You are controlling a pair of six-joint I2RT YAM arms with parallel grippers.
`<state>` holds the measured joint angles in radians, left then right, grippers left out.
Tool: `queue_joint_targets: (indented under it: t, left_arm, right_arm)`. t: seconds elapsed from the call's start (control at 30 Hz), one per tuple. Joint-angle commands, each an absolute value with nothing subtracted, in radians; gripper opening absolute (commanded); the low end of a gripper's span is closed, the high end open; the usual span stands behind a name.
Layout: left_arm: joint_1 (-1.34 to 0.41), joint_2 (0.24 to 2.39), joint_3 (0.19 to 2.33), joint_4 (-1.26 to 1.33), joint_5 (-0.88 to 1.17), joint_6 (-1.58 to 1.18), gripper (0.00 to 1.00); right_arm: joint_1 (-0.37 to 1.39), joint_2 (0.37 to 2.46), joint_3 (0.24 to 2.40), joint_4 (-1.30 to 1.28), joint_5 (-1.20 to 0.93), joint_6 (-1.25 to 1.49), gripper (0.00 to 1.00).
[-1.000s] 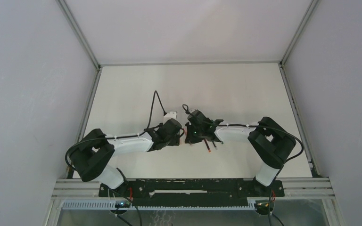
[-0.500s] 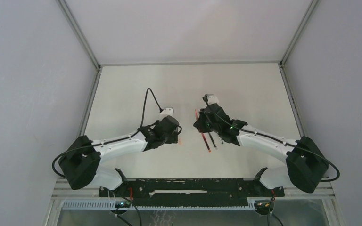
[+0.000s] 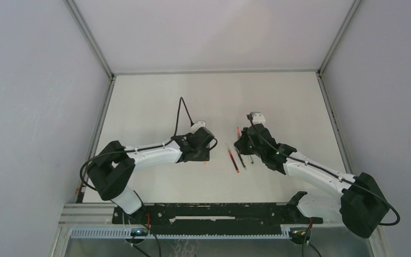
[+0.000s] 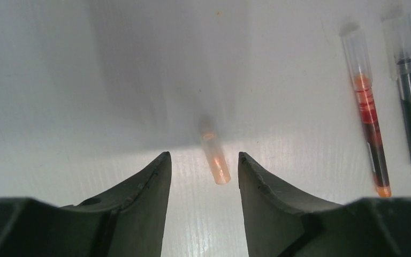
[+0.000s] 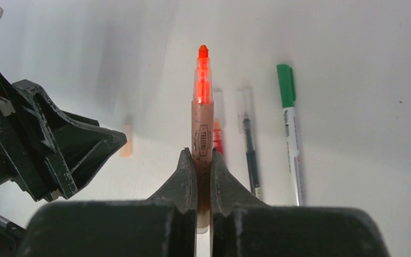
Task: Insert the pens into the pen caps
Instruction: Pick up the pen cap from the center of the board.
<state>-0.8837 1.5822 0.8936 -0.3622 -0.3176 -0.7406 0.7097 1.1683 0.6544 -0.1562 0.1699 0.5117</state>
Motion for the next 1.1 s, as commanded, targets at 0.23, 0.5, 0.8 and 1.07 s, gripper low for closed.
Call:
queue_joint_targets:
  t: [0.23,0.5,0.8,1.07]
  left_arm:
    - [-0.892,1.711,1.052,-0.523,-0.305,-0.843,0.48]
    - [-0.894,1.770,1.092,-0.578,-0.301,-0.870,0.48]
    - [-0.909,1.840,1.158,-0.624,-0.245,-0.829,0.35]
    - [-0.913,1.827,1.131,-0.656,-0.258,-0.788,0.22]
  right_arm:
    - [0.689,1.057,0.615,-0.149,0.195,0.517,0.00]
    - [0.676,1.011,0.575,-0.141,0.185,0.500,0.00]
    - [0.631,0.972,0.555,-0.132,0.162,0.495,0.00]
    - [0.615,0.944,0.555,-0.139,0.158,0.490,0.00]
